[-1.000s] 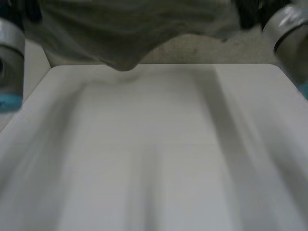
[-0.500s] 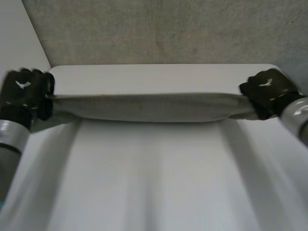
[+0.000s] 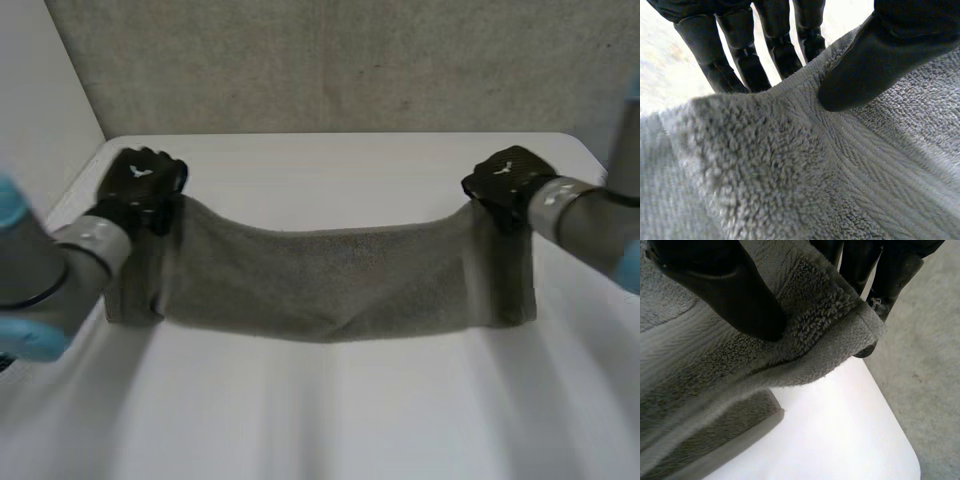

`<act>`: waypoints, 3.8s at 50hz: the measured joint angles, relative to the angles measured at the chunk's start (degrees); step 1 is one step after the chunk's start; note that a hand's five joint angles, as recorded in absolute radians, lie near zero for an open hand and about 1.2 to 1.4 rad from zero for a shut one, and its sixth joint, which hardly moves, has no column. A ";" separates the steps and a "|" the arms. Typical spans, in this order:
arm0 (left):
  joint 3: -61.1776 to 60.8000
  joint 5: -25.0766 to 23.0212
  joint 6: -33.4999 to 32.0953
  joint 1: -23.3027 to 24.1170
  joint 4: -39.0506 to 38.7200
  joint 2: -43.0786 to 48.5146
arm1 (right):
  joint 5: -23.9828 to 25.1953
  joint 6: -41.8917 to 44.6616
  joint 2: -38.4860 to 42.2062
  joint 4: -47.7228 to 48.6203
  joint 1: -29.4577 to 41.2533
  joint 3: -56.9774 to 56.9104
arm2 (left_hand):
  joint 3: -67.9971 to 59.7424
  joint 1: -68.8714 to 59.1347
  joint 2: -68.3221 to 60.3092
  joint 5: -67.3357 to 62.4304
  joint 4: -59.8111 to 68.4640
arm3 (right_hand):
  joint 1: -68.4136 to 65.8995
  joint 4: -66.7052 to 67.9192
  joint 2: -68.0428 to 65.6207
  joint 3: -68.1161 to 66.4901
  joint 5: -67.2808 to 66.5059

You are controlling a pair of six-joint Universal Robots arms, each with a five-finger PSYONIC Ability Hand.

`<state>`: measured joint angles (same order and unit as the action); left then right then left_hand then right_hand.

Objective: Fold the towel.

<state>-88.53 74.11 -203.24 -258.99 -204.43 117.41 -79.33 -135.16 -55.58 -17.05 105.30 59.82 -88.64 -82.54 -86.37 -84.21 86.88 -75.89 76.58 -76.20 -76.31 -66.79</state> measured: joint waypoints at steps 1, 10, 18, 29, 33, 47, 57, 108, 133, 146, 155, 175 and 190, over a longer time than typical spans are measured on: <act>1.55 0.27 -0.58 0.25 0.49 1.53 | -0.74 0.14 1.49 -0.02 0.35 -1.50 | 0.00 0.00 0.00 0.00 0.00 | 0.00 0.00 0.00 0.00 0.00; 19.05 5.50 -6.69 1.85 7.96 16.70 | -6.26 0.65 16.51 -0.09 2.04 -17.68 | 19.92 17.69 19.89 17.62 -19.91 | 23.27 -23.51 24.19 23.09 23.39; 21.59 9.85 -6.91 3.14 9.75 18.65 | -10.14 -0.33 19.73 -0.30 3.76 -22.12 | 73.79 66.95 71.05 70.76 -71.50 | 61.91 -62.13 62.32 62.49 63.38; 11.52 14.27 -6.09 4.61 9.95 5.56 | -7.94 -6.63 2.82 1.47 4.07 -5.14 | 74.01 66.99 71.25 71.21 -71.50 | 62.58 -62.13 62.32 62.50 63.38; 4.42 14.26 -6.02 4.62 9.04 -1.32 | -6.49 -7.21 -5.18 3.35 3.83 5.96 | 74.01 67.04 71.26 71.21 -71.50 | 62.86 -62.13 62.32 62.49 63.38; -22.70 13.86 -6.10 4.59 -6.93 -16.07 | -4.66 -4.41 -13.15 18.94 -2.24 35.65 | 74.23 67.21 71.45 71.36 -71.50 | 59.52 -60.45 59.78 60.12 60.39; -26.79 13.91 -6.11 5.10 -12.59 -15.54 | -4.90 -0.22 -3.60 22.54 -7.07 33.71 | 74.24 67.24 71.45 71.36 -71.50 | 17.00 -17.14 15.76 17.11 16.78; -20.54 14.37 -0.96 6.00 -11.76 -10.85 | -12.87 -5.88 20.12 16.96 40.84 -12.44 | 74.24 67.33 71.45 71.38 -71.50 | 62.03 -62.18 62.39 62.60 63.43; -18.43 14.05 -1.43 15.09 -12.17 -4.79 | -10.62 -12.75 -0.20 23.89 14.98 29.77 | 74.20 67.33 71.44 70.19 -71.50 | 20.88 -11.50 15.40 14.27 12.61; -17.84 14.42 -1.13 15.30 -11.93 -6.40 | -11.60 -4.82 -8.27 26.22 13.75 29.30 | 74.21 67.33 71.44 70.18 -71.50 | 19.44 -0.09 11.22 0.92 1.53; -15.72 15.61 -0.48 14.88 -11.93 -10.32 | -10.53 4.84 -3.13 24.32 29.24 14.21 | 74.23 67.33 71.45 70.37 -71.50 | 19.44 -0.08 11.23 0.15 1.24; -13.28 22.57 9.01 12.95 -11.24 -10.34 | -6.09 -0.40 8.62 16.90 37.36 0.25 | 74.24 67.33 71.45 70.88 -71.50 | 62.60 -62.16 62.38 62.62 63.39; -13.52 20.37 8.64 18.52 -3.01 -1.70 | -8.01 -23.49 3.01 16.90 28.38 10.14 | 74.23 67.33 71.45 70.78 -71.50 | 62.81 -62.16 62.38 62.63 63.39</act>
<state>-102.05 94.48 -194.60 -240.47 -207.44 115.71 -87.35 -158.65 -52.57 -0.16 133.69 69.96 -14.41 -15.20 -14.92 -13.43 15.38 -13.08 14.42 -13.82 -13.68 -3.40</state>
